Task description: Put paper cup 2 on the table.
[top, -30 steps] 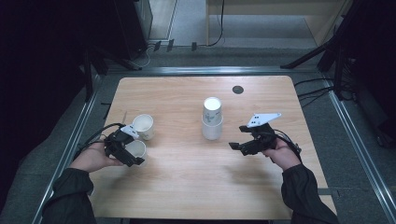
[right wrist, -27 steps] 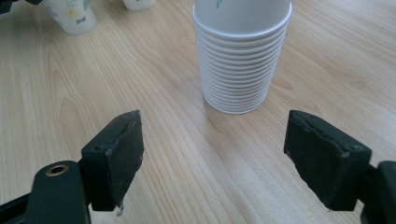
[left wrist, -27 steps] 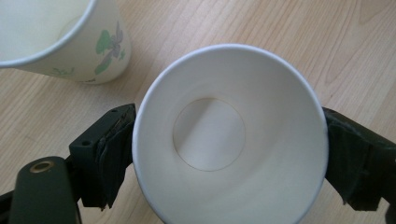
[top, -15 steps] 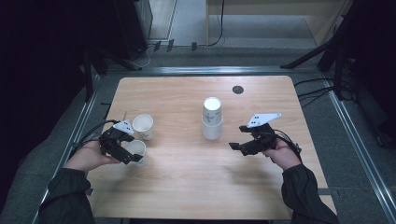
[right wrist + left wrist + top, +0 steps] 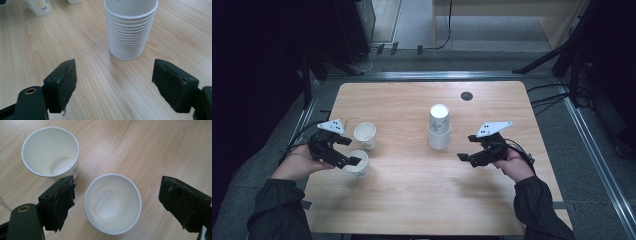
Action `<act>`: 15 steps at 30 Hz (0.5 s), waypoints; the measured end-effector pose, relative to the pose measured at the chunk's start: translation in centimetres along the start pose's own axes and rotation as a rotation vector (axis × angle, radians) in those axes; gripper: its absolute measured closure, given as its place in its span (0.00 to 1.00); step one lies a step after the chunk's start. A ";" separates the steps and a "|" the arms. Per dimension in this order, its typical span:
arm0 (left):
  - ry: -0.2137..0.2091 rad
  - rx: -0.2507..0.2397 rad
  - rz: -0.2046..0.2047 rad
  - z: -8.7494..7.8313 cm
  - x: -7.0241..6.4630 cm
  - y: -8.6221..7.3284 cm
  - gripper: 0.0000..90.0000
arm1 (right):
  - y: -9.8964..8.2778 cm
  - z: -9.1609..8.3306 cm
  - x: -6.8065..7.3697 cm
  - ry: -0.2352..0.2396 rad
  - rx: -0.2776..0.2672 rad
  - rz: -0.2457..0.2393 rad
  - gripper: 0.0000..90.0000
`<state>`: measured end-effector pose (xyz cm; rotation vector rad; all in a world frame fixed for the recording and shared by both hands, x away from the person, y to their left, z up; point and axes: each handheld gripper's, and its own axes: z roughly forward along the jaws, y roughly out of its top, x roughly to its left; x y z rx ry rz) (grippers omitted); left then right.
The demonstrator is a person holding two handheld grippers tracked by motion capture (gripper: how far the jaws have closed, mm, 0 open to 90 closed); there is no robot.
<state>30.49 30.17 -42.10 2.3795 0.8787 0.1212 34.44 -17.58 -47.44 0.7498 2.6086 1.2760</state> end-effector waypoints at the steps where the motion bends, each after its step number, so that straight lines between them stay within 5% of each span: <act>1: 0.001 -0.010 -0.012 -0.1 0.0 0.2 0.16 | 0.0 0.0 0.0 0.001 0.000 -0.001 0.23; 9: -0.006 -0.067 -0.035 -0.6 -0.8 1.9 0.16 | -0.3 0.0 0.4 0.006 0.007 -0.008 0.23; 15: -0.006 -0.095 -0.004 0.2 -1.9 3.7 0.16 | -0.4 0.1 0.8 0.022 0.005 -0.021 0.23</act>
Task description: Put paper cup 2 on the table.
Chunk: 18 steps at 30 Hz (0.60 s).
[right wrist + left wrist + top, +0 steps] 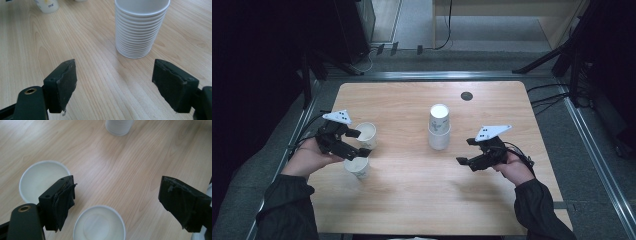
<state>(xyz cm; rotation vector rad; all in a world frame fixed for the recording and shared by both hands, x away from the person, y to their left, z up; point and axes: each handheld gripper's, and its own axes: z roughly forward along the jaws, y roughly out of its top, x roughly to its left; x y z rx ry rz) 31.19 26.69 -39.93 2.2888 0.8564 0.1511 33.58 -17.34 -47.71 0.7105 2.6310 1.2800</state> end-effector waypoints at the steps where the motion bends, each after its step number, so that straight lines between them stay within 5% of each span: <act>1: 0.013 -0.009 0.009 0.2 -0.2 0.2 0.16 | 0.0 0.0 0.0 0.001 0.000 -0.001 0.23; 12: -0.020 -0.059 -0.029 2.7 -2.1 1.9 0.16 | 0.2 0.7 0.7 0.015 0.012 -0.004 0.23; 18: -0.020 -0.112 0.001 4.1 -3.5 2.8 0.16 | 0.3 0.5 1.7 0.044 -0.031 0.000 0.23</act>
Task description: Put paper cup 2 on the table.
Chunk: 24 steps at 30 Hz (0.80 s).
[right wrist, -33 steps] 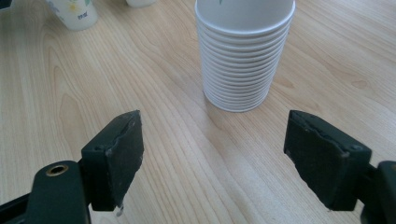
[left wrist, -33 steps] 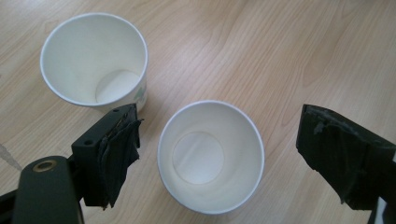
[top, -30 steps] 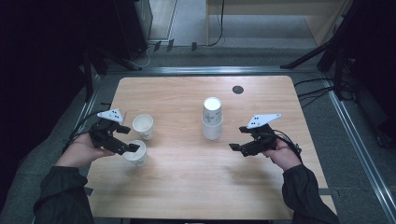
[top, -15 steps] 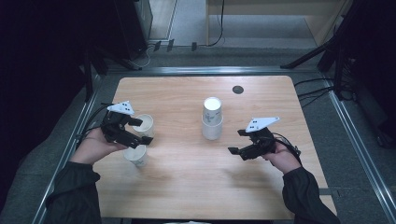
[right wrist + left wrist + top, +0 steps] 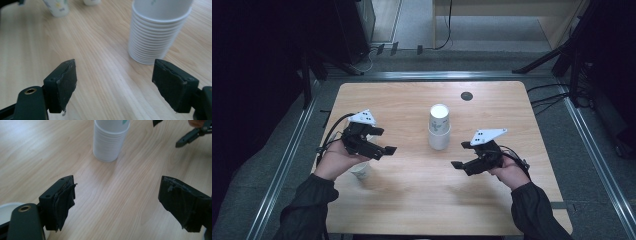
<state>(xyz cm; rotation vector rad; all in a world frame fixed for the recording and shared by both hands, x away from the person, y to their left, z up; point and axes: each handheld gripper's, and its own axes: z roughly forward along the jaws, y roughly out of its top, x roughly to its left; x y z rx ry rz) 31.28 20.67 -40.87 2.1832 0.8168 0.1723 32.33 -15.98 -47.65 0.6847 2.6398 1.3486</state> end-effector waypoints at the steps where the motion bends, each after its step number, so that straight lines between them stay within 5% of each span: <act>1: -0.014 0.005 -0.003 0.3 -0.1 0.2 0.16 | 0.1 0.0 0.1 0.003 -0.009 0.008 0.23; 7: -0.010 0.048 0.024 2.6 -1.6 0.5 0.16 | 0.6 0.6 0.6 0.023 -0.033 0.011 0.23; 18: -0.024 0.067 0.003 5.8 -3.3 0.8 0.16 | 0.4 0.4 1.1 0.021 -0.029 -0.002 0.23; 24: 0.003 0.071 -0.004 7.1 -4.0 0.8 0.16 | 0.2 0.3 1.1 0.019 -0.021 -0.004 0.23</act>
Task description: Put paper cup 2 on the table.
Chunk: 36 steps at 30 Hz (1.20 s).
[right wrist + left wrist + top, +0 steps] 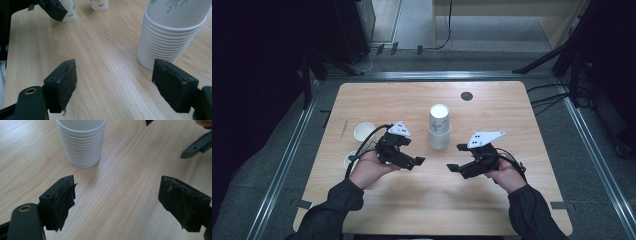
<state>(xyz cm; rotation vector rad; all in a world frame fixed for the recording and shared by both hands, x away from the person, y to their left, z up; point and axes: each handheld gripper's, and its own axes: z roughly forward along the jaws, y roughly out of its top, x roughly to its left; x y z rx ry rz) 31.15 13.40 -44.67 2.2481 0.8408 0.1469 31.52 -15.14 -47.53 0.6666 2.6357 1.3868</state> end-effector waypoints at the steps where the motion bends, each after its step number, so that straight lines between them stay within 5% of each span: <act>1: 0.002 -0.005 -0.001 0.1 -0.1 0.0 0.16 | 0.0 0.0 0.0 0.000 -0.001 0.003 0.23; 12: -0.019 -0.049 0.014 1.6 -0.8 0.1 0.16 | -0.8 -0.6 0.5 -0.021 0.021 0.002 0.23; 19: 0.017 -0.001 0.073 2.4 -1.2 -0.1 0.16 | -1.2 -0.9 0.6 -0.033 0.032 0.000 0.23; 36: -0.010 -0.016 0.039 3.0 -0.9 -0.8 0.16 | -1.4 -0.7 0.6 -0.027 0.051 -0.011 0.23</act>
